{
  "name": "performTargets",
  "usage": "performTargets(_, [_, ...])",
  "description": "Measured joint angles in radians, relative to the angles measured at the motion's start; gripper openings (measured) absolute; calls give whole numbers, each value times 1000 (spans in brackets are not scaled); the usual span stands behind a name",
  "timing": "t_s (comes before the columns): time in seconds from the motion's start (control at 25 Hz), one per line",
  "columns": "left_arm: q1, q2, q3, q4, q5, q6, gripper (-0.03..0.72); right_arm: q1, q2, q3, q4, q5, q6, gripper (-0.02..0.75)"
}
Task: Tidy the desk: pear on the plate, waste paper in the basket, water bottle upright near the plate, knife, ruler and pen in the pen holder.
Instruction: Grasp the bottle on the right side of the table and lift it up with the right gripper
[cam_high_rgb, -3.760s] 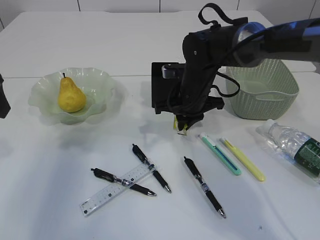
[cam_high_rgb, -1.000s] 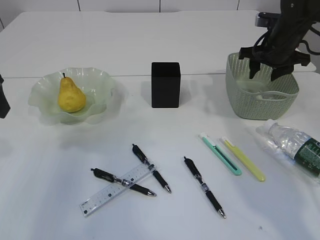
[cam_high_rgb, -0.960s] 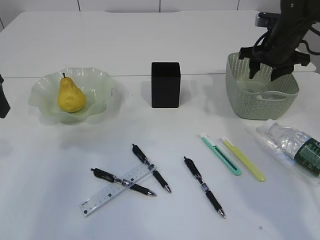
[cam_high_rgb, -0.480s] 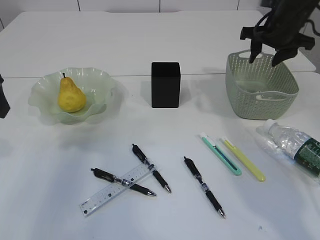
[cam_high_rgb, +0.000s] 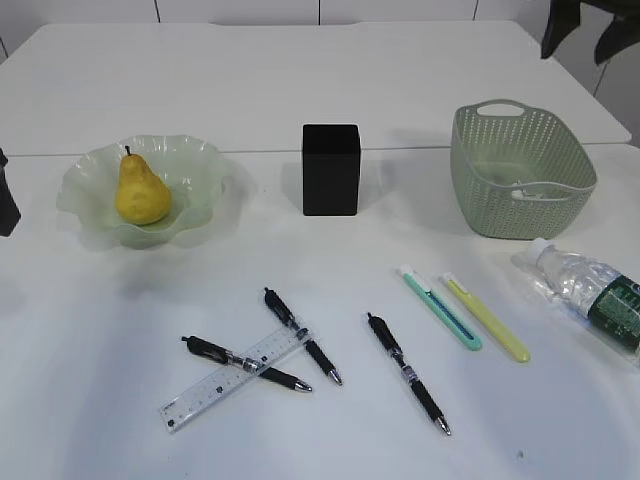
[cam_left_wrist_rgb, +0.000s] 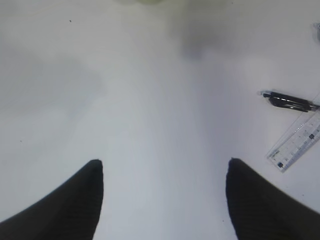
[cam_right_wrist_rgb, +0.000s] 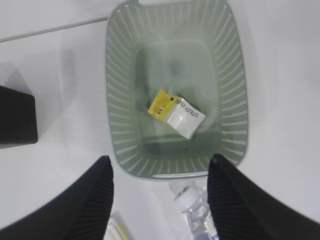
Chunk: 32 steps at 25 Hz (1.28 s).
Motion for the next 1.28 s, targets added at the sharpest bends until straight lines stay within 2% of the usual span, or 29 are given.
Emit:
performTargets(0.28, [0, 0, 0, 0, 0, 0, 538, 0, -109, 101, 0, 11, -69, 443])
performTargets(0.72, [0, 0, 0, 0, 0, 8, 538, 0, -200, 484, -13, 11, -349, 443])
performTargets(0.84, [0, 0, 0, 0, -2, 8, 550, 0, -200, 566, -33, -38, -423, 448])
performTargets(1.08, [0, 0, 0, 0, -24, 8, 540, 0, -176, 600, -34, -141, -533, 551])
performTargets(1.28, [0, 0, 0, 0, -24, 8, 538, 0, -96, 600, -34, -155, -621, 571])
